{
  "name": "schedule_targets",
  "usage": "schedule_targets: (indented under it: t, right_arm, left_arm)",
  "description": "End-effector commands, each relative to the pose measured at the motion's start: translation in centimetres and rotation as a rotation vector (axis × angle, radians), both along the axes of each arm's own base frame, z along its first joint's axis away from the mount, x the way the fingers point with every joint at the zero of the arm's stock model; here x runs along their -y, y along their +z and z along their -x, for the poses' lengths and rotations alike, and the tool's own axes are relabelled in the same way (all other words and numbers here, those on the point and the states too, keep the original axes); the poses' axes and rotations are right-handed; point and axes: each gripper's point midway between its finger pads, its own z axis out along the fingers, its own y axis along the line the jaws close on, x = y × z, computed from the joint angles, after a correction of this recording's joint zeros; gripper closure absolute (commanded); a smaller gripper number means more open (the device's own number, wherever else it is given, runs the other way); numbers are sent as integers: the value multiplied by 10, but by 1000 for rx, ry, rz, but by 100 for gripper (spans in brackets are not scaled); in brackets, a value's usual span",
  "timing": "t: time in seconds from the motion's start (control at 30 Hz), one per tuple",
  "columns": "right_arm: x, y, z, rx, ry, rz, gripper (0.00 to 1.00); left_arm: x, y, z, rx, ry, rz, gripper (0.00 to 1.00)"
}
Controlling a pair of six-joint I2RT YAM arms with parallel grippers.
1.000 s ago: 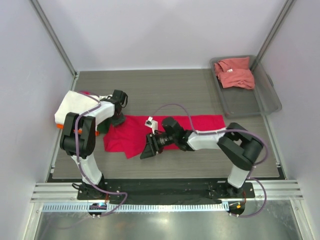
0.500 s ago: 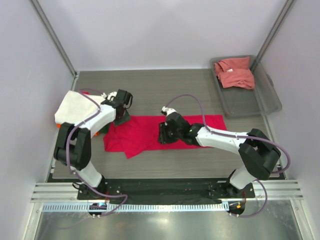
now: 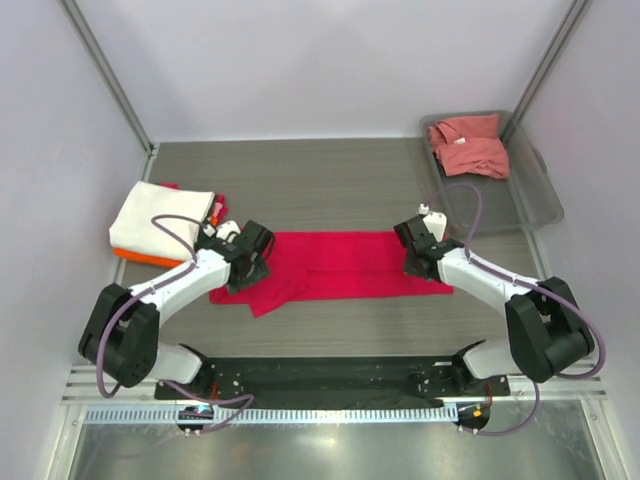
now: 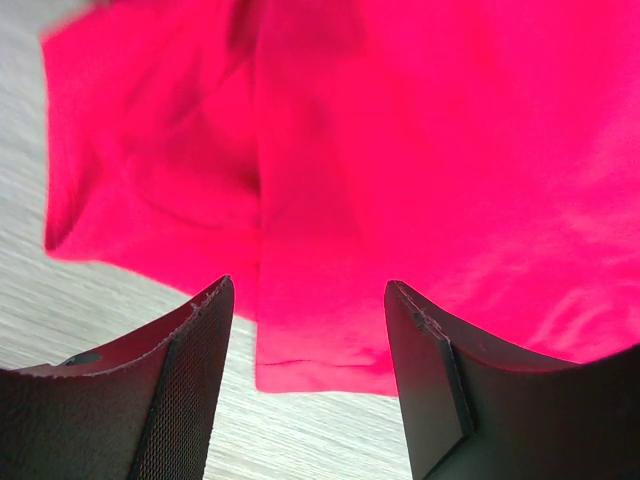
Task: Fold and stack the t-shirts
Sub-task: Fold the tshirt
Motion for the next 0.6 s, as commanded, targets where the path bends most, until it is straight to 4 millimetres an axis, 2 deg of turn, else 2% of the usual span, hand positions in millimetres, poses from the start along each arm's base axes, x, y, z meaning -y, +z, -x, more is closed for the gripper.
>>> schedule_targets:
  t: [0.0, 0.07, 0.17, 0.27, 0.3, 0.33, 0.4, 0.43, 0.53, 0.57]
  right_arm:
    - [16, 1, 0, 27, -88, 70, 89]
    - [17, -6, 0, 10, -111, 75, 99]
    - [16, -19, -2, -30, -122, 91, 99]
    - [17, -27, 1, -62, -139, 103, 99]
    - [17, -28, 2, -69, -149, 103, 99]
    - [19, -31, 7, -90, -158, 105, 99]
    - [15, -44, 19, -154, -167, 85, 99]
    - [16, -50, 28, -196, -172, 92, 99]
    - [4, -63, 49, -256, -136, 79, 99]
    - [-2, -65, 54, -263, -123, 67, 99]
  left_arm:
    - [12, -10, -5, 27, 57, 71, 37]
    - [17, -21, -9, 19, 59, 83, 36]
    - [21, -36, -14, -18, 70, 75, 36]
    - [24, -40, -24, -38, 77, 67, 37]
    - [23, -48, -24, -66, 81, 51, 36]
    - [22, -47, -30, -66, 93, 50, 36]
    - [16, -58, -35, -102, 111, 39, 36]
    - [17, -56, -44, -95, 98, 40, 36]
    - [10, -68, -57, -148, 97, 6, 36]
    - [16, -60, -74, -129, 76, 13, 37]
